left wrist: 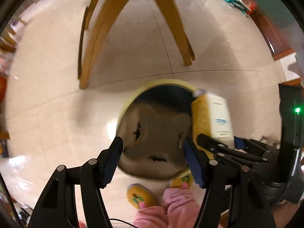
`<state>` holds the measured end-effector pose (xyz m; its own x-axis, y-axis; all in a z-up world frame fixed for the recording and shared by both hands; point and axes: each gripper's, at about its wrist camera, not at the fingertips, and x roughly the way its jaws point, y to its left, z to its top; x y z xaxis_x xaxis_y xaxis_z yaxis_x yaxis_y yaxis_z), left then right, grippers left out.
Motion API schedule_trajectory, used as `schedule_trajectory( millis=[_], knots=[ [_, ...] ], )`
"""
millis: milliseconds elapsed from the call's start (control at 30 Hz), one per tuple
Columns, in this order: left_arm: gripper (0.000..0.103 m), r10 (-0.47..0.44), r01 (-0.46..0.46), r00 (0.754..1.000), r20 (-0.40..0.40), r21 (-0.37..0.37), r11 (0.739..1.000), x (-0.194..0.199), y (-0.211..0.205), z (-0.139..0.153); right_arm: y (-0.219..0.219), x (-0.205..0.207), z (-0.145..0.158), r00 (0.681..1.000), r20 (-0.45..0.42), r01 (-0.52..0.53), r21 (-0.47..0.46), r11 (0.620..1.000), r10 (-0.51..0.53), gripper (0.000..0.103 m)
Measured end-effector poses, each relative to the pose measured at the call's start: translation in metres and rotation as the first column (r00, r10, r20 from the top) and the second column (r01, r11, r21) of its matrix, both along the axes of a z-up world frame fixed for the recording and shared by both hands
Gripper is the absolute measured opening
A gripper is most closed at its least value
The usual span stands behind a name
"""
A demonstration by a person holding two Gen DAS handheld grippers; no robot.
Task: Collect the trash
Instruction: 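Carry the pulp tray and toothpaste box over the bin with both tools, then open both tools to drop the tray and box into the bin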
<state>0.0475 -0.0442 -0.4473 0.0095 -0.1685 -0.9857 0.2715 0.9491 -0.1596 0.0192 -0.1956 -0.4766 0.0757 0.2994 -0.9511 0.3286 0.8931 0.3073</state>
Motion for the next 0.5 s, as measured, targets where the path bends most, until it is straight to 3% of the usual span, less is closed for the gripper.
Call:
schedule_trajectory(
  millis=[67, 133, 200, 500],
  knots=[
    [0.083, 0.027, -0.027, 1.000, -0.014, 0.003, 1.000, -0.001, -0.001, -0.013, -0.002, 0.003, -0.016, 1.000, 0.006, -0.005, 0.024, 1.000, 0.005, 0.056],
    [0.094, 0.066, -0.066, 0.998, -0.008, -0.004, 0.998, 0.000, 0.003, -0.021, -0.003, 0.004, -0.027, 1.000, 0.020, 0.003, 0.024, 1.000, -0.004, 0.062],
    [0.101, 0.098, -0.098, 0.995, -0.006, -0.011, 0.995, 0.001, 0.008, -0.026, -0.005, 0.004, -0.031, 0.999, 0.037, 0.018, 0.026, 1.000, -0.019, 0.076],
    [0.102, 0.115, -0.115, 0.993, 0.012, -0.001, 0.993, 0.003, 0.016, -0.021, -0.009, -0.008, -0.035, 0.998, 0.044, 0.042, 0.022, 0.999, -0.043, 0.079]
  ],
)
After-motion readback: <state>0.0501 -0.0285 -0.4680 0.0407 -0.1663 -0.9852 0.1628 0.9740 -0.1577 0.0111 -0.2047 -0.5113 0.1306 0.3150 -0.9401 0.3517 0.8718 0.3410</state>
